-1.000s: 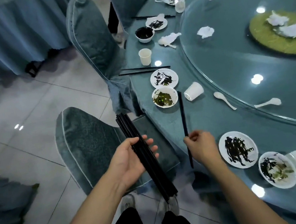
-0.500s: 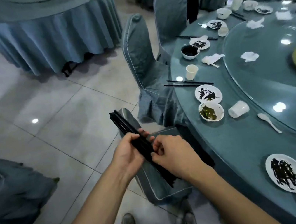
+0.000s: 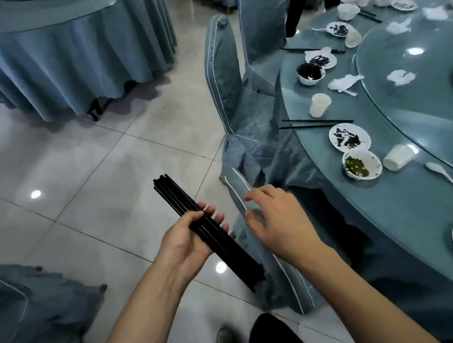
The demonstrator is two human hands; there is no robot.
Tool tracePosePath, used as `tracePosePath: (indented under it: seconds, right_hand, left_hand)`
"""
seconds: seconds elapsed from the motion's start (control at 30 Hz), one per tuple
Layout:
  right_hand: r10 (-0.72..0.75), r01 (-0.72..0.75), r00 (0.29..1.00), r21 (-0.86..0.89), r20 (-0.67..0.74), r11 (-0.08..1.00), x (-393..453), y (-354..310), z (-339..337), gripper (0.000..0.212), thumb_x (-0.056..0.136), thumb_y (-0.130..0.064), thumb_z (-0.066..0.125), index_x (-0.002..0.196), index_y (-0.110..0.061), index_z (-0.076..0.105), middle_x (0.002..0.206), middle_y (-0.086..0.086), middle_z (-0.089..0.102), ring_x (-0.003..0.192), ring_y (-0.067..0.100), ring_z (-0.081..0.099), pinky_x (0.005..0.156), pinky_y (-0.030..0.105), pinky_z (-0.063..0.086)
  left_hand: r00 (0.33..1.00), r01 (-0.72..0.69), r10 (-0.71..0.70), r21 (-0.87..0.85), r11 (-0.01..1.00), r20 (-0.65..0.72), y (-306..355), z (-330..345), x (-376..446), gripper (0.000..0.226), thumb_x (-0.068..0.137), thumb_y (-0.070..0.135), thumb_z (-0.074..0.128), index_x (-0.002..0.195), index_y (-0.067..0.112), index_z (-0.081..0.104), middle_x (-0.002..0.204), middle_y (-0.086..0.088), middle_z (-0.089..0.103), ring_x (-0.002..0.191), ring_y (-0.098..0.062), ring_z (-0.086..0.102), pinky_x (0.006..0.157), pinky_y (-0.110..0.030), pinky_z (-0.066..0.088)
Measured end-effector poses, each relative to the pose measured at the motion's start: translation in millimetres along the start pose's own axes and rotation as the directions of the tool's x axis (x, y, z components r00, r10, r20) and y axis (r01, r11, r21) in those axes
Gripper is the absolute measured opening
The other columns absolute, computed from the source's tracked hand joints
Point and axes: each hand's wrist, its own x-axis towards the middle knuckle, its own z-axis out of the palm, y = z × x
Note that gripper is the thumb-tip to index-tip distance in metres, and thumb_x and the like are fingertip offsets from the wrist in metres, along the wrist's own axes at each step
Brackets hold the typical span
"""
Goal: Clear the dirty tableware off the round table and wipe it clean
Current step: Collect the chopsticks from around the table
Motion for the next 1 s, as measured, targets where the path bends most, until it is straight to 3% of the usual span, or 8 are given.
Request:
tracePosePath:
  seconds: [0.2, 0.43, 0.73, 0.9, 1.0]
  right_hand:
    - [0.053, -0.054, 0.999, -0.105, -0.009, 0.993, 41, 3, 19, 0.03, 0.091, -0.032, 0.059, 0.12, -0.022, 0.061, 0.117, 0.0, 0.061, 0.104, 0.024, 0.055, 0.09, 0.041, 0.044]
    - [0.158, -0.165, 0.984, -0.076, -0.088, 0.983, 116, 31, 32, 0.034, 0.09, -0.033, 0.058, 0.123, -0.024, 0.062, 0.119, -0.003, 0.062, 0.104, 0.024, 0.056, 0.09, 0.04, 0.041]
    - [0.305, -0.317, 0.937, -0.048, -0.172, 0.947, 212, 78, 25, 0.029, 0.089, -0.036, 0.058, 0.116, -0.024, 0.061, 0.111, -0.003, 0.062, 0.099, 0.025, 0.057, 0.086, 0.043, 0.044]
    - [0.384, -0.405, 0.895, -0.054, -0.228, 0.913, 248, 99, 20, 0.03, 0.085, -0.034, 0.064, 0.113, -0.024, 0.061, 0.109, -0.003, 0.064, 0.096, 0.026, 0.059, 0.081, 0.044, 0.045]
    - [0.456, -0.474, 0.858, -0.025, -0.235, 0.88, 273, 110, 21, 0.029, 0.088, -0.034, 0.063, 0.115, -0.025, 0.061, 0.112, -0.003, 0.063, 0.099, 0.026, 0.058, 0.085, 0.044, 0.046]
  left_hand:
    - [0.999, 0.043, -0.043, 0.001, 0.999, -0.004, 30, 2, 26, 0.016, 0.097, 0.004, 0.046, 0.1, 0.009, 0.06, 0.085, -0.009, 0.068, 0.083, -0.029, 0.067, 0.086, -0.047, 0.054]
    - [0.994, 0.105, -0.109, 0.107, 0.989, 0.027, 78, 42, 95, 0.015, 0.097, 0.006, 0.047, 0.1, 0.009, 0.061, 0.087, -0.01, 0.068, 0.087, -0.03, 0.066, 0.087, -0.047, 0.053]
    - [0.968, 0.206, -0.237, 0.282, 0.937, 0.079, 131, 127, 190, 0.015, 0.098, 0.009, 0.047, 0.099, 0.01, 0.062, 0.09, -0.009, 0.069, 0.086, -0.028, 0.067, 0.09, -0.047, 0.054]
    - [0.939, 0.273, -0.325, 0.329, 0.904, 0.113, 151, 160, 236, 0.015, 0.096, 0.011, 0.049, 0.099, 0.011, 0.063, 0.089, -0.009, 0.07, 0.081, -0.028, 0.07, 0.08, -0.047, 0.061]
    - [0.909, 0.315, -0.391, 0.379, 0.87, 0.144, 165, 177, 268, 0.014, 0.096, 0.013, 0.049, 0.1, 0.012, 0.063, 0.09, -0.009, 0.069, 0.079, -0.028, 0.07, 0.081, -0.047, 0.058]
